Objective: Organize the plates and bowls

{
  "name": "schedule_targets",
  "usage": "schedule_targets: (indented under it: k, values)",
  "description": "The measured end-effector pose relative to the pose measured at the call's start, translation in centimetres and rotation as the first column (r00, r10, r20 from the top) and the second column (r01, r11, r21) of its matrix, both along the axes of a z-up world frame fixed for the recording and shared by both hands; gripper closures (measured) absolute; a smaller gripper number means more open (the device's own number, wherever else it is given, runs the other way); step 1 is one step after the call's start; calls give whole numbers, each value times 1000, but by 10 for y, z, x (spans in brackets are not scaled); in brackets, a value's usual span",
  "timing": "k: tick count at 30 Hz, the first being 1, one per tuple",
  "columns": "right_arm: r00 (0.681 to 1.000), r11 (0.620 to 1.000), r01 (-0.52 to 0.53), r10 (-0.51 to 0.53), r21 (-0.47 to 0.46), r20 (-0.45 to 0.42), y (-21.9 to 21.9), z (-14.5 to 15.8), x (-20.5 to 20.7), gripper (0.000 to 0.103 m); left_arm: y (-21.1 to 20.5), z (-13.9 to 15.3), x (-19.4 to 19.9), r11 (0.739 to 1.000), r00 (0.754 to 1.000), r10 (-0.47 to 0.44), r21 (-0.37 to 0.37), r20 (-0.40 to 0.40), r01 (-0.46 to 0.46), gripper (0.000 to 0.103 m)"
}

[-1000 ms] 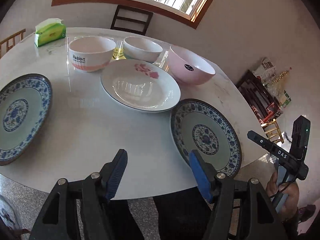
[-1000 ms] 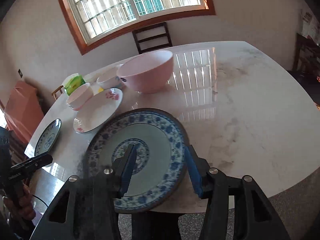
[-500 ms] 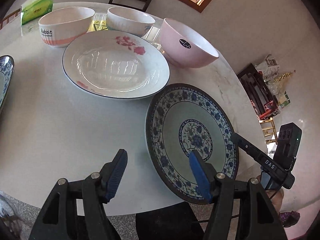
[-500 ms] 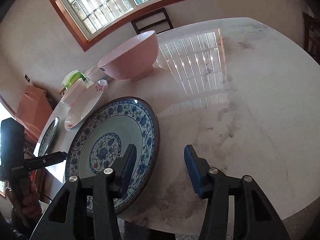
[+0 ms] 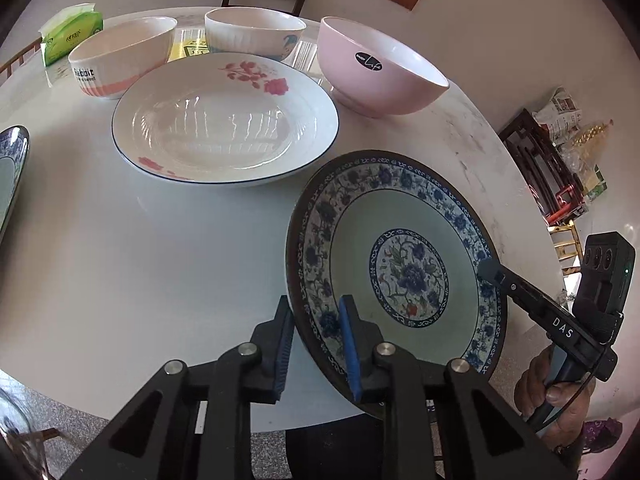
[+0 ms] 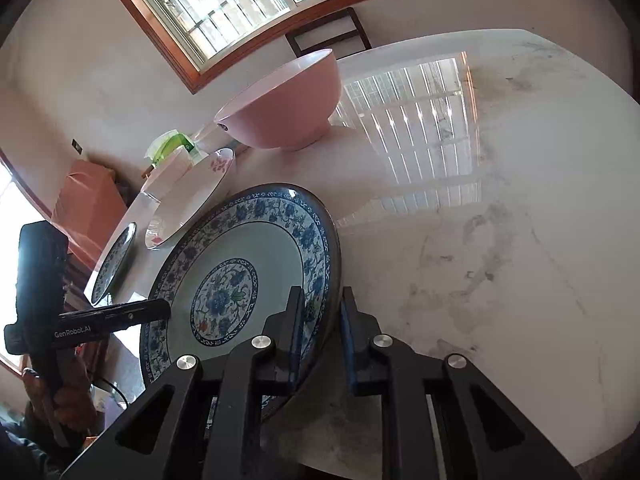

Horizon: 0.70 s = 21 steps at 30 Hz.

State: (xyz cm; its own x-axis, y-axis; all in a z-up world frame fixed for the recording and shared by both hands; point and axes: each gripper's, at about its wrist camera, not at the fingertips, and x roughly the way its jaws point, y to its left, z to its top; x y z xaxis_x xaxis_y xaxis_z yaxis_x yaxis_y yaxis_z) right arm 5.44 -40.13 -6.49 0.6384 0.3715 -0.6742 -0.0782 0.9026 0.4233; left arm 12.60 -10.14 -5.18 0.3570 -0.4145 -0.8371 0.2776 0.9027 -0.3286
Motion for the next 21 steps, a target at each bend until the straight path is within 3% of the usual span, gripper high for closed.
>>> schedule_targets:
  k: [9,21]
  values:
    - [999,999,35,-35,28,-3,2,4,-35,86,-4,10,-25,999,996,-28,30,89,25,80]
    - [998,998,-51,50,45,39,50,25,-47,87,49,29,-47,996,984,86,-5,157,-86,80]
